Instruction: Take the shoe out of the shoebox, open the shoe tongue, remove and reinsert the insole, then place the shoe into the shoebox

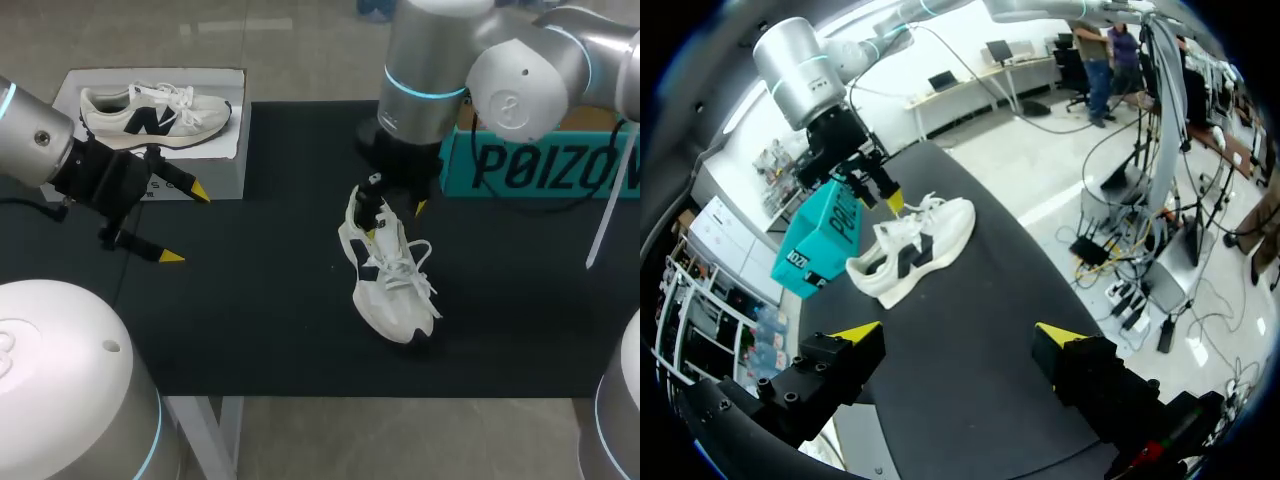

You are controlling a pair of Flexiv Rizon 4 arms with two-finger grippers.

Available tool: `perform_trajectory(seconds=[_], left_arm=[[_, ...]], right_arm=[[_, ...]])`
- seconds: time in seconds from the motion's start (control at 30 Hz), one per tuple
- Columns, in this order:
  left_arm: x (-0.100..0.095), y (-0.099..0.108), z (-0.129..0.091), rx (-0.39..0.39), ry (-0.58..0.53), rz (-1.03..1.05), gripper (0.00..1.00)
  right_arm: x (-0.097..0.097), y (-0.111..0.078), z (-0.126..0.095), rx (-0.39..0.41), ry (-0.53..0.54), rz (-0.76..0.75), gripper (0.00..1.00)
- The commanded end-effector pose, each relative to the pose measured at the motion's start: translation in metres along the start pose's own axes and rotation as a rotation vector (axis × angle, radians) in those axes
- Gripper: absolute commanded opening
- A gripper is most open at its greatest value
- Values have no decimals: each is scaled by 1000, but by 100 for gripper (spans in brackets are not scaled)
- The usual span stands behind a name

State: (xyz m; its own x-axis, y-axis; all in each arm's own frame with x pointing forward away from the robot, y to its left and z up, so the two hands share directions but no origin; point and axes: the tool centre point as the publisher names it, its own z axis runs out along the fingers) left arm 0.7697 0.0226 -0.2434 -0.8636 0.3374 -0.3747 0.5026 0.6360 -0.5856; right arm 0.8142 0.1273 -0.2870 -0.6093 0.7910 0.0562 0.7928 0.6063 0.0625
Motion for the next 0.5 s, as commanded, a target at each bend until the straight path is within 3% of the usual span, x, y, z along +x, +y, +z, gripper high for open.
perform_trajectory(seconds=[0.03,0.5], left_arm=[[-1,0,0,-3,4,0,100],[-1,0,0,-3,4,0,100]], right_arm=[[-2,1,-6,209,86,-362,100],[-2,1,-6,209,86,-362,100]])
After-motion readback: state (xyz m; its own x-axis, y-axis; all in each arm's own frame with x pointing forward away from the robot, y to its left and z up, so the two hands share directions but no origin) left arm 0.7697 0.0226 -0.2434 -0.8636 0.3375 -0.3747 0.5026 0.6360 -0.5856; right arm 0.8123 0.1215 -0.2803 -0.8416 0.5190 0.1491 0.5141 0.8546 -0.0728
